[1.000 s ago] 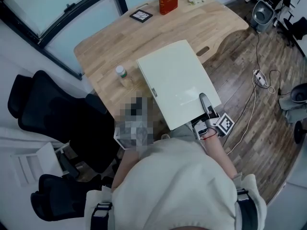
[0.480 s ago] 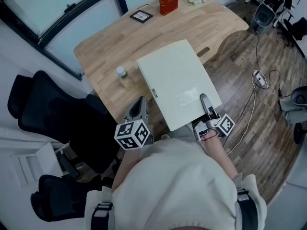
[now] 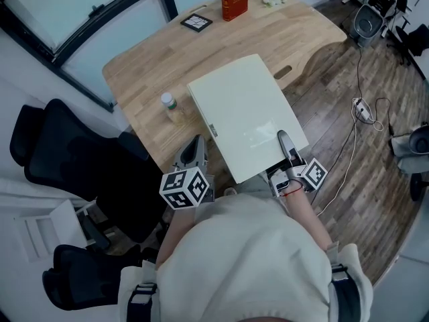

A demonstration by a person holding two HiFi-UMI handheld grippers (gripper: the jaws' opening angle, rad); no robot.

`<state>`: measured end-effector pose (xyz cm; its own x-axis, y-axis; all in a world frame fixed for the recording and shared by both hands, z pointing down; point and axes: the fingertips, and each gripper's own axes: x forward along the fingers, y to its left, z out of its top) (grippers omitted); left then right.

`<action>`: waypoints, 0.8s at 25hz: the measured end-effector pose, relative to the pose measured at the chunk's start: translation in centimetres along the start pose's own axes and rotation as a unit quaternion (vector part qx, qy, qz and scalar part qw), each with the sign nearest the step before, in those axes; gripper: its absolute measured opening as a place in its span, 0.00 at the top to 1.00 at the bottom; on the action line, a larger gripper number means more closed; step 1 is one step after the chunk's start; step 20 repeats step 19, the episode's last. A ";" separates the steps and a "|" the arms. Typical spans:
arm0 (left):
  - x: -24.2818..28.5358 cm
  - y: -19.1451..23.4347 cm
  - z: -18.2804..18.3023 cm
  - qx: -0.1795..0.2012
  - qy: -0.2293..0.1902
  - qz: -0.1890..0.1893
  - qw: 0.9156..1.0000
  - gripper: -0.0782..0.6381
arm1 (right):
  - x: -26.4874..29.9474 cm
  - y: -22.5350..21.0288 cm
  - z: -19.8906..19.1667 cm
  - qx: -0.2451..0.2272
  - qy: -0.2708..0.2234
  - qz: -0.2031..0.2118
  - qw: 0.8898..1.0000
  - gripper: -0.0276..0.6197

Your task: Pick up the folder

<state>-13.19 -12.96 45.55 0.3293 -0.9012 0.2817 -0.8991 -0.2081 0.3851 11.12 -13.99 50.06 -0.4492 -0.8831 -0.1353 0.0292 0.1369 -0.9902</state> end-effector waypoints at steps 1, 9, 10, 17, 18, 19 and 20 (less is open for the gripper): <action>0.0 0.0 0.0 0.000 0.000 0.000 1.000 0.86 | 0.1 0.0 0.0 0.000 0.001 0.000 1.000 0.53; 0.0 -0.1 -0.2 -0.004 0.000 0.000 1.000 0.86 | 0.1 0.0 -0.1 0.000 0.004 -0.002 1.000 0.53; 0.0 -0.1 -0.2 -0.004 0.001 0.000 1.000 0.86 | 0.0 -0.1 -0.1 0.001 0.004 -0.003 1.000 0.53; 0.1 0.0 -0.4 -0.007 0.002 0.003 1.000 0.86 | 0.1 -0.4 -0.1 0.002 0.006 -0.009 1.000 0.53; 0.1 -0.1 -0.4 -0.006 0.002 0.003 1.000 0.86 | 0.1 -0.5 -0.1 0.002 0.006 -0.009 1.000 0.53; 0.2 -0.1 -0.4 -0.006 0.003 0.003 1.000 0.86 | 0.1 -0.5 -0.1 0.003 0.005 -0.010 1.000 0.53; 0.2 -0.1 -0.4 -0.006 0.003 0.003 1.000 0.86 | 0.1 -0.5 -0.1 0.003 0.005 -0.010 1.000 0.53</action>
